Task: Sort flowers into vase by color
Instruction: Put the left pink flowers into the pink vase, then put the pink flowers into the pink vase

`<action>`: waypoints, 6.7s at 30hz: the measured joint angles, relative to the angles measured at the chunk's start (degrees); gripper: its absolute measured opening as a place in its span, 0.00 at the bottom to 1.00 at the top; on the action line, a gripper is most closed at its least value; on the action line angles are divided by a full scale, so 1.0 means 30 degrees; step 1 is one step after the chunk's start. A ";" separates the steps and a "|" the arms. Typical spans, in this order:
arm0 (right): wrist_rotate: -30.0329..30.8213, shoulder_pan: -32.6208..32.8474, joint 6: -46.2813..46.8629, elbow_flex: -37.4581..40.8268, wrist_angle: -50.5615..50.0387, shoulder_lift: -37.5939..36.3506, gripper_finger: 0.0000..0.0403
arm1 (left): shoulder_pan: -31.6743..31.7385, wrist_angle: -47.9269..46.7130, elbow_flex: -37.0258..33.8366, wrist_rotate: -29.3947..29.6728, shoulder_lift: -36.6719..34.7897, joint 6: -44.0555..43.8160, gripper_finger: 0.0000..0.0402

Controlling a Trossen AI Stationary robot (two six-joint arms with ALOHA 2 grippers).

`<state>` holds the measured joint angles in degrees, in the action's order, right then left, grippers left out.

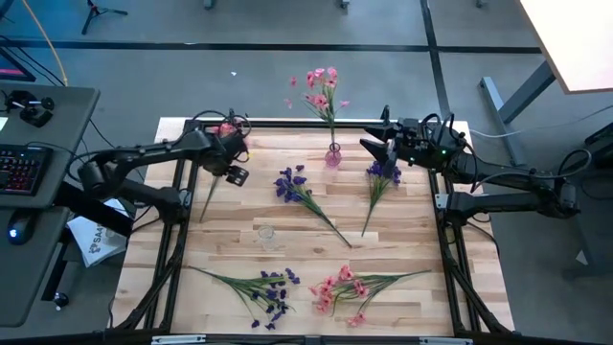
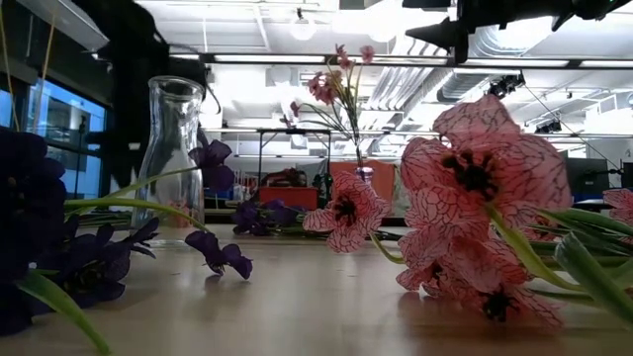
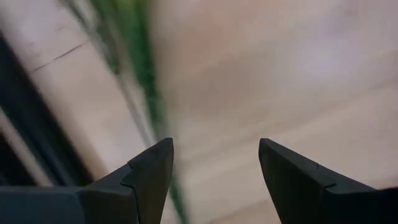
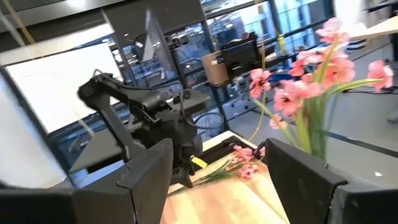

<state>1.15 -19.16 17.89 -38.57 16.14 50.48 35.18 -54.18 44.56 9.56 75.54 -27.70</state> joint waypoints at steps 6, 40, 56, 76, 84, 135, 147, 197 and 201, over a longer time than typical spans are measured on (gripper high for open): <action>0.0095 0.0000 0.0007 0.0000 -0.0020 0.0000 0.62 | 0.2325 0.0543 0.0000 0.1189 0.1176 0.1078 0.56; -0.0977 0.0015 0.1548 0.0000 -0.1340 0.0007 0.62 | 0.3566 0.3258 0.0069 -0.1406 0.4562 0.2798 0.02; -0.1537 0.0015 0.1530 0.0000 -0.0700 0.0007 0.62 | -0.1478 1.7380 0.0198 -0.2256 -0.6416 0.3932 0.00; -0.0889 0.0007 0.0376 0.0000 0.0756 0.0007 0.62 | -0.9660 3.3910 0.2107 -0.2686 0.3041 1.2925 0.00; -0.0885 0.0007 0.0372 0.0000 0.1160 0.0004 0.62 | -0.8314 3.4066 0.4893 -0.2459 0.6888 1.4621 0.00; -0.0962 0.0007 -0.0138 0.0000 0.1133 0.0000 0.62 | -0.5107 3.3101 0.6003 -0.3459 0.9103 1.1248 0.01; -0.0962 0.0007 -0.0138 0.0000 0.1137 0.0000 0.62 | -0.5107 3.1403 0.6003 -0.3670 0.9103 1.0220 0.31; -0.5715 1.6198 0.7173 -0.0007 -1.2152 0.3562 0.62 | -0.9588 1.6745 -0.0299 -0.2096 -0.3144 -0.2853 0.61; -0.3475 1.7892 0.7385 -0.0007 -1.2145 0.5824 0.62 | -1.0113 1.6338 -0.0299 -0.2132 -0.3454 -0.2732 0.61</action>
<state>-9.28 34.52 40.05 -38.59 -20.29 67.95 4.84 -5.17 43.66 3.16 65.18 -35.90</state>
